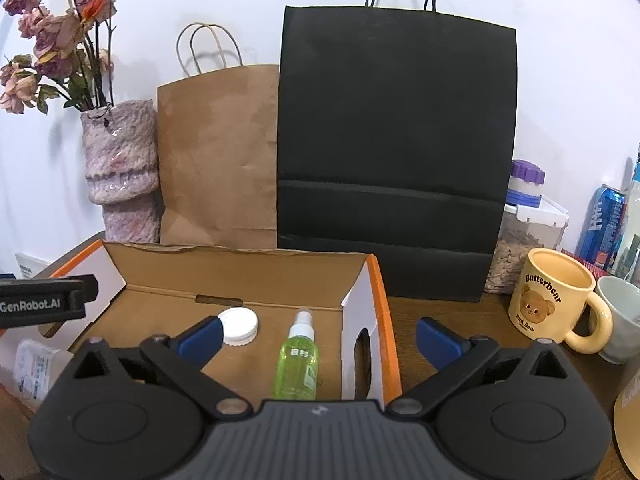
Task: Organize rigid objects
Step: 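Open both grippers to drop the wipes container and spray bottle in the box, then withdraw both grippers from the box toward the remaining items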
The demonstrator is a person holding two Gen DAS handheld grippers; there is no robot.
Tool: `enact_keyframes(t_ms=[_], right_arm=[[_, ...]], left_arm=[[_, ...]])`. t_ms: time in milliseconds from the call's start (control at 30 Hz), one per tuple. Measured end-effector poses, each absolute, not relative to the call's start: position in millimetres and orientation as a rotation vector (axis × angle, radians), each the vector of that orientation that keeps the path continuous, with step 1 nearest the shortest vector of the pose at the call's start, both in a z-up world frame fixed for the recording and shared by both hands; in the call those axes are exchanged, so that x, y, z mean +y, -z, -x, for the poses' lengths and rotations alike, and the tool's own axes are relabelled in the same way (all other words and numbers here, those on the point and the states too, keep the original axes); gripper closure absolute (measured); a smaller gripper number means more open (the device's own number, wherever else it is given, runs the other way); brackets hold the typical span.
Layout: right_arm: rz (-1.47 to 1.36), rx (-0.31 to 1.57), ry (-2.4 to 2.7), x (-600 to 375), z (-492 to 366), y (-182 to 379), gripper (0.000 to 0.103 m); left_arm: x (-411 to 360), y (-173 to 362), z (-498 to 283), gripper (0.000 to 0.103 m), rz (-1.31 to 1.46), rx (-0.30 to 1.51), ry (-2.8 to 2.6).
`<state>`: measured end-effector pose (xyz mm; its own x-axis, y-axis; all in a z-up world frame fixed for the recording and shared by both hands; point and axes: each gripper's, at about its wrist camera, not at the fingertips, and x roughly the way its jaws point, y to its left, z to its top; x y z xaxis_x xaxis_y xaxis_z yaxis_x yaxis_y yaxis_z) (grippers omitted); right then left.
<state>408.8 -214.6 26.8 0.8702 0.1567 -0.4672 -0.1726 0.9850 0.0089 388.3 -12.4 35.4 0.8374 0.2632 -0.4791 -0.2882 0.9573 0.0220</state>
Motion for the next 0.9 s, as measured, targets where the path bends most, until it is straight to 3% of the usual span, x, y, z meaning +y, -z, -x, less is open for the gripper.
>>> enact_keyframes(t_ms=[900], right_arm=[[0.057, 0.410, -0.182, -230.7, -336.6, -59.0, 0.000]], left_arm=[[-2.8, -60.5, -319.2, 0.000, 0.078, 0.414, -0.257]])
